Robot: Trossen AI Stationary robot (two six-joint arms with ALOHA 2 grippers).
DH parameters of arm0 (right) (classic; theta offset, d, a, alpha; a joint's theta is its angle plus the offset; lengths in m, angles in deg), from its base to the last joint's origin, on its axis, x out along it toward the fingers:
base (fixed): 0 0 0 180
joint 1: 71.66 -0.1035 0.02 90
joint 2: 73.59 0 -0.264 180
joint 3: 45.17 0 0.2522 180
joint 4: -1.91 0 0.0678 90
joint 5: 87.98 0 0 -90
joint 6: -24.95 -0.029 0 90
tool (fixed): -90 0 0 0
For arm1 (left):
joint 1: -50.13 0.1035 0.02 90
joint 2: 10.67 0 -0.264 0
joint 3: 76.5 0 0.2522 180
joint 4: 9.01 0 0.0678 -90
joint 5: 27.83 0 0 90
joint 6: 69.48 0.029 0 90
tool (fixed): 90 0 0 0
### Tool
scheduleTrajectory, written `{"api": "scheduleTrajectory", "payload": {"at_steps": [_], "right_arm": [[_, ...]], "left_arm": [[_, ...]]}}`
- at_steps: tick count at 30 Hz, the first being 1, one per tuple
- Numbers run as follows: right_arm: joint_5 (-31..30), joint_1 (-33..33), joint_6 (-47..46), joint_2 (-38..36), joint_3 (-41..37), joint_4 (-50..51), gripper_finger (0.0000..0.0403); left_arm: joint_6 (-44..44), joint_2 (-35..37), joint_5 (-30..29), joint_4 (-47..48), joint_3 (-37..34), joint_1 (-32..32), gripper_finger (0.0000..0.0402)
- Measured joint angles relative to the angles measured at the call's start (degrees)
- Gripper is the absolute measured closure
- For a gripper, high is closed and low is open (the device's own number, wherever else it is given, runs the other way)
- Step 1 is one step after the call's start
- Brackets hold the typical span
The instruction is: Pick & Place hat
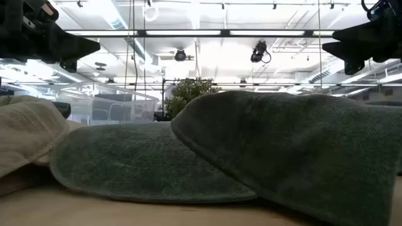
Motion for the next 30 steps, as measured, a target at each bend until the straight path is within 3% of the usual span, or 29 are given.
{"api": "scheduleTrajectory", "payload": {"at_steps": [12, 23, 30], "right_arm": [[0.0, 0.0, -0.1, 0.0, 0.0, 0.0, 0.0227], [0.0, 0.0, 0.0, 0.1, 0.0, -5.6, 0.0227], [0.0, 1.1, 0.5, 2.6, 1.3, -8.3, 0.0227]], "left_arm": [[0.0, 0.0, 0.0, -0.5, 0.0, 0.0, 0.0370], [0.1, -0.8, 0.0, -0.7, 4.5, 0.0, 0.0282], [0.0, -9.1, 0.0, 5.2, 12.0, 0.0, 0.0237]]}}
